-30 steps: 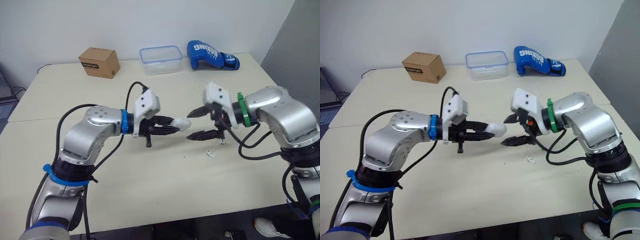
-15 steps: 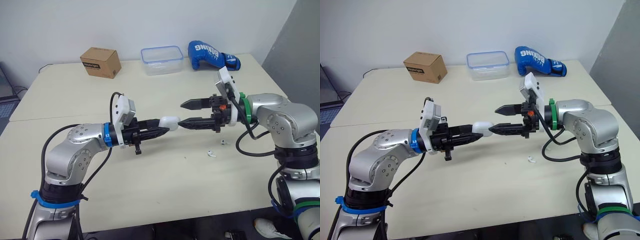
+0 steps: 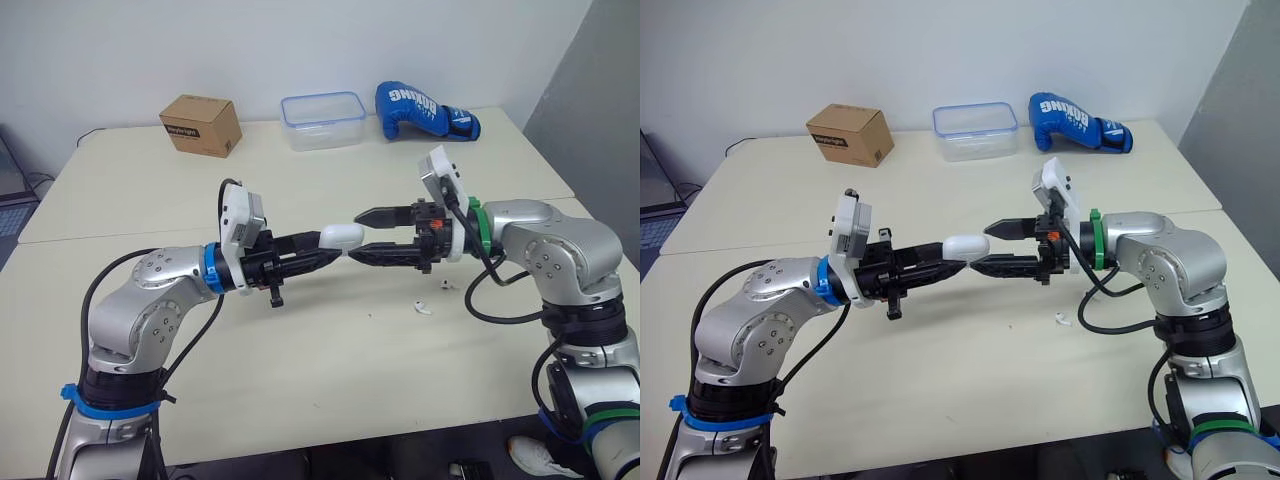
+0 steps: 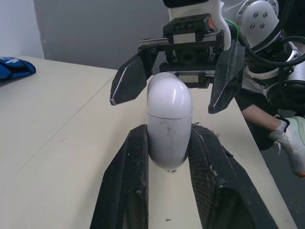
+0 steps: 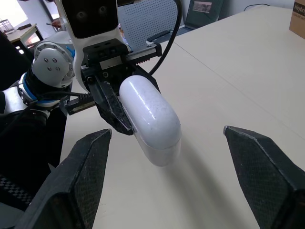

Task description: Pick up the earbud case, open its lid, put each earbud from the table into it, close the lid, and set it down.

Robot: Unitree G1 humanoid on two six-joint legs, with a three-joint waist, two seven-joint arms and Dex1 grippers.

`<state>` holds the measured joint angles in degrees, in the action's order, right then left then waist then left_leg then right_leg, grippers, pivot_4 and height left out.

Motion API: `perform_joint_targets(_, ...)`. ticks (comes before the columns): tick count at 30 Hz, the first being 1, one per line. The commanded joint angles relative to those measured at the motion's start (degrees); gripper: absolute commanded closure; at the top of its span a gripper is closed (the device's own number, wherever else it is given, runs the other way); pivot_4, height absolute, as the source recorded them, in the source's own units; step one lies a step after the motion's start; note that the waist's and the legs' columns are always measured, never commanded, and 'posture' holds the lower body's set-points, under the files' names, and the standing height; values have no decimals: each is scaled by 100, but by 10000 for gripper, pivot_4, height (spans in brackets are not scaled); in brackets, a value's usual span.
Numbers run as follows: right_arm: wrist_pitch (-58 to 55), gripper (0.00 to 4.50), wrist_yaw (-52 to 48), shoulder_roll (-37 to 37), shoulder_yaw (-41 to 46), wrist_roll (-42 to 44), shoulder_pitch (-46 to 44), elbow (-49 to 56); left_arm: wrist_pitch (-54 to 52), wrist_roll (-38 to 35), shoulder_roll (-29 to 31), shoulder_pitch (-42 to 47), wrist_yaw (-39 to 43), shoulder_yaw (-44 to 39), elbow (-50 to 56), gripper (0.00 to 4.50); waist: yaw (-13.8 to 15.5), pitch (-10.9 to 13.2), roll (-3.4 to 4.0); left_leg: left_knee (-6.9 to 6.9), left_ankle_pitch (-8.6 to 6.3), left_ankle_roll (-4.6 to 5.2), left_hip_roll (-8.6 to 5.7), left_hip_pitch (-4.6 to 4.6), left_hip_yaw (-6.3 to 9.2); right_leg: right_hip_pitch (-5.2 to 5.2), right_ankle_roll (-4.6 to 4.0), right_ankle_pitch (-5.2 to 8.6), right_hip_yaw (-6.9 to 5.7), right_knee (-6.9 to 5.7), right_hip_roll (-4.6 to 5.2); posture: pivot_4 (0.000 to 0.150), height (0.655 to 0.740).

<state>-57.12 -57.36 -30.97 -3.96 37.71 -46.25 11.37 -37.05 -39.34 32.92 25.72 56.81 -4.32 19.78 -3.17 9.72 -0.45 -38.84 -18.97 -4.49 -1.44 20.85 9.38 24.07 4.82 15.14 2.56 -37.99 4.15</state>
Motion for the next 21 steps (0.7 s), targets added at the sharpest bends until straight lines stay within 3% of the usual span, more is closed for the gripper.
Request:
perform_joint_targets(1, 52, 5543, 88, 56, -1, 55, -120, 17, 71, -157, 17, 121, -48, -55, 195, 36889, 0, 0, 0, 0, 0, 0, 0, 0, 0, 0, 0, 0, 0, 0, 0, 1500, 7400)
perform_joint_targets(21, 55, 5543, 209, 112, -74, -4, -262, -293, 362, -222, -43, -425, -266, -116, 371, 36889, -4, 0, 0, 1, 0, 0, 0, 0, 0, 0, 0, 0, 1, 0, 0, 1500, 7400)
